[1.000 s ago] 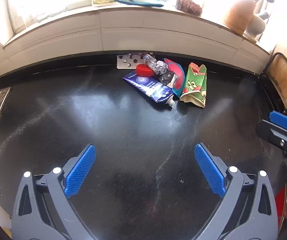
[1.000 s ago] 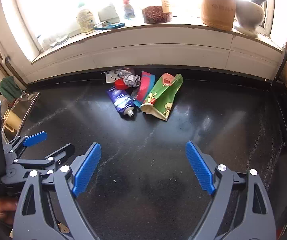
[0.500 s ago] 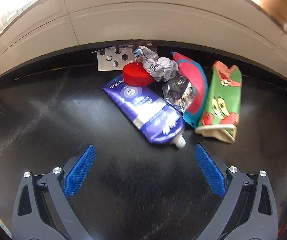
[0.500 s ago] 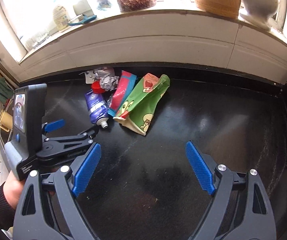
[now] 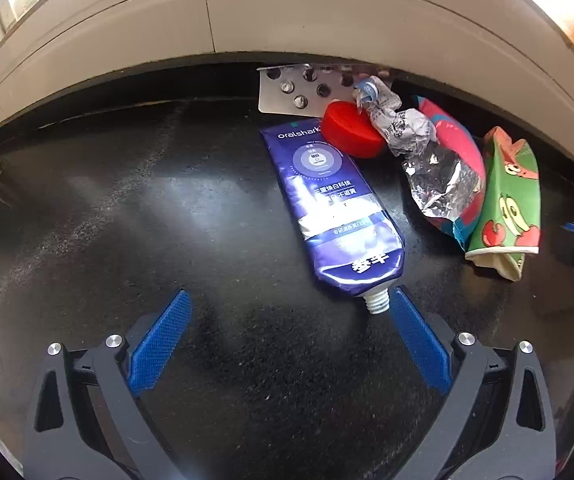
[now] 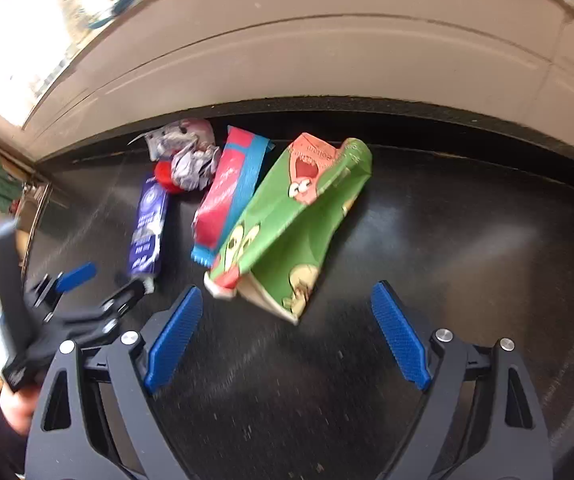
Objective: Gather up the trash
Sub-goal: 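Grasp the blue toothpaste tube with left tool while right tool grasps green snack bag, then carry tube and snack bag over the bin and open both tools, then return both tools to the countertop, then grasp the foil ball with left tool while right tool grasps red-blue wrapper, then carry foil ball and red-blue wrapper over the bin and open both tools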
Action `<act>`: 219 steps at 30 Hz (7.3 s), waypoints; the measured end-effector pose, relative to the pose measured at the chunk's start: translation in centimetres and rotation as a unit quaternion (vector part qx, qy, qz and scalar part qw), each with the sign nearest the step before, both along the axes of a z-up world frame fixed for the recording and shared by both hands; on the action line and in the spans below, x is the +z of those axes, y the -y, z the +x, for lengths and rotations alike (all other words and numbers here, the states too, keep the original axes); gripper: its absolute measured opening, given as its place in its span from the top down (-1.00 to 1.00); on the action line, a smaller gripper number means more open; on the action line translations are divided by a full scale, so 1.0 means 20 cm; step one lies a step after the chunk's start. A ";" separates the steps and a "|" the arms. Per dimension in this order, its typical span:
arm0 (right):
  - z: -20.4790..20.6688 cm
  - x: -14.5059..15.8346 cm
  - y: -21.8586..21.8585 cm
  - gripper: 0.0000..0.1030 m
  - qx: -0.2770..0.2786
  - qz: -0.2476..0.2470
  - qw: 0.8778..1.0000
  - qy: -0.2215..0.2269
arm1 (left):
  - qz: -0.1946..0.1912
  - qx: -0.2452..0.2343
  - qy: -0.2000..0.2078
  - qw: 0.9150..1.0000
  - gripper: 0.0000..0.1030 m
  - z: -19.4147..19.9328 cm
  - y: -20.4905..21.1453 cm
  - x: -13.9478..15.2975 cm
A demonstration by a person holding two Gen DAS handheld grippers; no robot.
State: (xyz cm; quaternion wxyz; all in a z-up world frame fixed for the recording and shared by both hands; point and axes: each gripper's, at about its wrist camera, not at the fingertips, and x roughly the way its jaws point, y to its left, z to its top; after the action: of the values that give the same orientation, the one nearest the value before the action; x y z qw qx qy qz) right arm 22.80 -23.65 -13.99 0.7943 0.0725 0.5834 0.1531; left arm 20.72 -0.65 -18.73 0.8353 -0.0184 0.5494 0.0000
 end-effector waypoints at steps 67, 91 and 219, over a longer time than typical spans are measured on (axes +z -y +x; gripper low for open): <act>-0.95 0.38 -0.99 0.30 0.231 0.041 0.970 0.057 | 0.014 0.113 0.069 0.991 -0.01 -1.27 -0.64 0.47; -2.15 0.11 -2.68 0.30 0.620 0.020 0.784 -0.006 | -0.005 0.461 -0.010 0.887 -0.01 -2.61 -1.65 0.02; -0.40 0.16 -0.05 0.64 0.052 -0.002 0.998 0.045 | 0.018 -0.121 0.069 0.990 0.34 -0.32 0.15 0.26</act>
State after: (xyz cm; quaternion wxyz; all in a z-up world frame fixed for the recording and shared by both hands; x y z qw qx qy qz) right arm 14.86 -22.70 -10.81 0.8107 0.0336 0.5504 0.1964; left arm 14.24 -3.64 -13.57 0.8652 0.0637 0.4888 -0.0923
